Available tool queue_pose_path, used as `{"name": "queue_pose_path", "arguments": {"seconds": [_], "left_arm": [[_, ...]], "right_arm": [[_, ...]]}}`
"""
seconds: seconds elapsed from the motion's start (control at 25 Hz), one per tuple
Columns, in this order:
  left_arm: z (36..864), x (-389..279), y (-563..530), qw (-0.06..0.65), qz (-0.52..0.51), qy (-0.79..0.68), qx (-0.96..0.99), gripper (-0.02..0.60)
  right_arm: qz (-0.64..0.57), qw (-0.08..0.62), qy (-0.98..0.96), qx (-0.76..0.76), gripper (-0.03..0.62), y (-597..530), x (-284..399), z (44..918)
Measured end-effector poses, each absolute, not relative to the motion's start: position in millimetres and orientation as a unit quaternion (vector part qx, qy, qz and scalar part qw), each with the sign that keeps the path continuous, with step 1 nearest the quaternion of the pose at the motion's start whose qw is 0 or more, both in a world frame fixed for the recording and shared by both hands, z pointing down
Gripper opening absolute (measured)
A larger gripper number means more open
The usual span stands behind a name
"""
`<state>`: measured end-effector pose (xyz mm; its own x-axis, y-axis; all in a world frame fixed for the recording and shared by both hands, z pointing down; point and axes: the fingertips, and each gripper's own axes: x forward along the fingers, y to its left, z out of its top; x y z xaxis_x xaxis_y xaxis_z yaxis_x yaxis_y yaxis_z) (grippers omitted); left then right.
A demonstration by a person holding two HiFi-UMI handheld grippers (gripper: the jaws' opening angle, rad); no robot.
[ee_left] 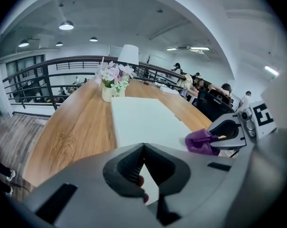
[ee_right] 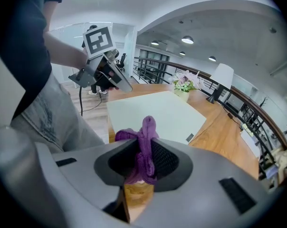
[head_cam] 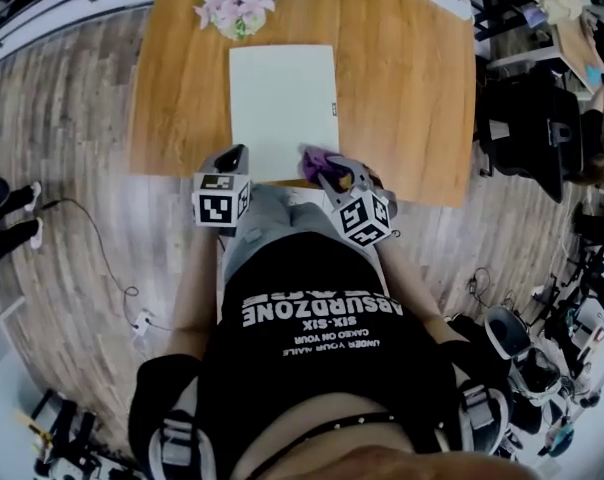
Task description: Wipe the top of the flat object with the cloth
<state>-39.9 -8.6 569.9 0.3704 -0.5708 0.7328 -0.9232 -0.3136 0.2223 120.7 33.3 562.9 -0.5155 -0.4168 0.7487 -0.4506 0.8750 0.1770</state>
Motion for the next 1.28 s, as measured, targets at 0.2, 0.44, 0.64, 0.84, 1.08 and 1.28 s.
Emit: {"name": "queue_pose_path", "arguments": {"seconds": [0.2, 0.44, 0.64, 0.84, 1.08, 1.28], "left_arm": [[574.2, -48.3, -24.6, 0.325, 0.276, -0.487, 0.762, 0.014], [580.7, -56.9, -41.7, 0.328, 0.270, -0.485, 0.764, 0.014], [582.6, -61.0, -52.1, 0.325, 0.268, -0.480, 0.769, 0.014], [584.1, -63.1, -64.1, 0.324, 0.270, -0.468, 0.777, 0.014], [590.2, -62.1, -73.4, 0.323, 0.278, -0.449, 0.785, 0.014], [595.4, -59.3, -78.5, 0.322, 0.286, -0.432, 0.792, 0.014]], "right_arm": [[0.021, 0.428, -0.867, 0.254, 0.098, 17.6, 118.8, 562.8], [0.023, 0.430, -0.863, 0.264, 0.100, -4.4, 114.5, 565.6], [0.023, 0.432, -0.858, 0.276, 0.100, -19.9, 111.8, 565.7], [0.025, 0.430, -0.853, 0.294, 0.100, -38.2, 109.8, 565.7], [0.029, 0.424, -0.847, 0.320, 0.100, -60.0, 108.6, 566.7], [0.035, 0.418, -0.843, 0.338, 0.100, -76.7, 107.7, 568.0]]}}
